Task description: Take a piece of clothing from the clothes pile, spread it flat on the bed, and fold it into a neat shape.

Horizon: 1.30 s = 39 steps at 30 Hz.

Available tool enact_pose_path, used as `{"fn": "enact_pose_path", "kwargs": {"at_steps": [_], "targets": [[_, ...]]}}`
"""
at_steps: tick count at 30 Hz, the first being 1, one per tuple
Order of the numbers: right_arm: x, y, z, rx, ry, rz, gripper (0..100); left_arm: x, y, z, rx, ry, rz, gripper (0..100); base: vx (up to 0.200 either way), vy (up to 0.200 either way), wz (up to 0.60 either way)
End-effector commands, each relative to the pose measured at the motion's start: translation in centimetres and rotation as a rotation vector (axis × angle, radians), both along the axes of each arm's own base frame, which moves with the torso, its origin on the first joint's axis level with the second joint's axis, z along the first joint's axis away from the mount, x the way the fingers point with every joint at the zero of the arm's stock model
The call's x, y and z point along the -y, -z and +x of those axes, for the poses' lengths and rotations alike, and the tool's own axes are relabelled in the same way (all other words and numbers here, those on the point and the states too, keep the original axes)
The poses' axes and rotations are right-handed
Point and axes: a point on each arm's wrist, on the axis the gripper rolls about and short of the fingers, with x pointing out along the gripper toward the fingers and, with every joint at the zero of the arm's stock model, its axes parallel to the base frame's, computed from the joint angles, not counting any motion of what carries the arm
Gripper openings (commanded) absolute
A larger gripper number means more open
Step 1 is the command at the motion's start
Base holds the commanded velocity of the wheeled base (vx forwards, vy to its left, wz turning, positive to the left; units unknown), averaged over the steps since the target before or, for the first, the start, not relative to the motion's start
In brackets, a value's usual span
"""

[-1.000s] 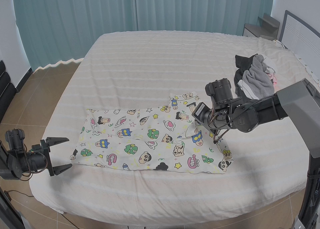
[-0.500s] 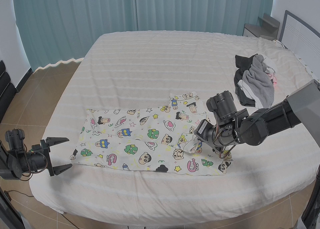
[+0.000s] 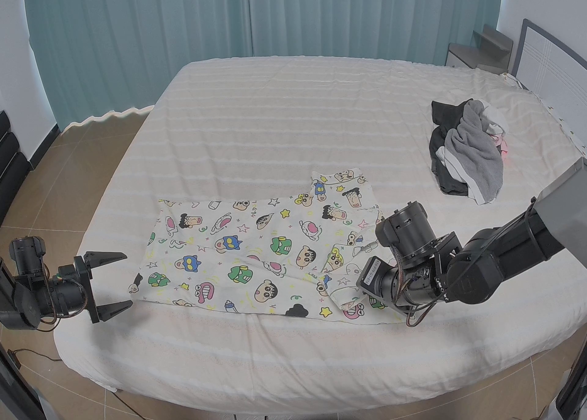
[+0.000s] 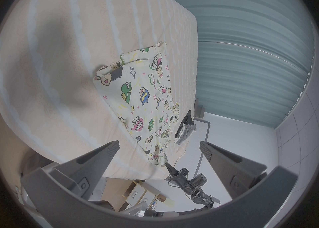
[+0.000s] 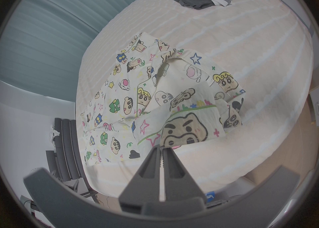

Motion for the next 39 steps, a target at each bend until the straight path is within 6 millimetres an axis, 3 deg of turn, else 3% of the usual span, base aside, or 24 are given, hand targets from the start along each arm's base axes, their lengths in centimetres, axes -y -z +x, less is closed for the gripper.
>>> {"fn": "enact_pose_path", "kwargs": {"at_steps": [1,13,25,26,34,39], "targets": [[0.1,0.8,-0.6,-0.011,-0.009,-0.009,0,0.0,0.0,0.0,-0.001,-0.001,-0.001,100,0.000,0.000,0.00],[-0.2,4.2,-1.5,-0.042,-0.033,-0.031,0,0.0,0.1,0.0,-0.003,-0.001,-0.001,100,0.000,0.000,0.00],[-0.5,4.6,-1.9,-0.049,-0.047,-0.026,0,0.0,0.1,0.0,-0.002,0.000,0.000,100,0.000,0.000,0.00],[-0.5,4.6,-1.9,-0.050,-0.048,-0.025,100,0.0,0.1,0.0,-0.002,-0.001,0.001,100,0.000,0.000,0.00],[-0.1,4.2,-2.3,-0.044,-0.045,-0.034,100,0.0,0.1,0.0,-0.002,0.000,0.000,100,0.000,0.000,0.00],[0.9,2.2,-3.5,-0.013,-0.045,-0.005,100,0.0,0.1,0.0,-0.002,0.000,0.000,100,0.000,0.000,0.00]]}}
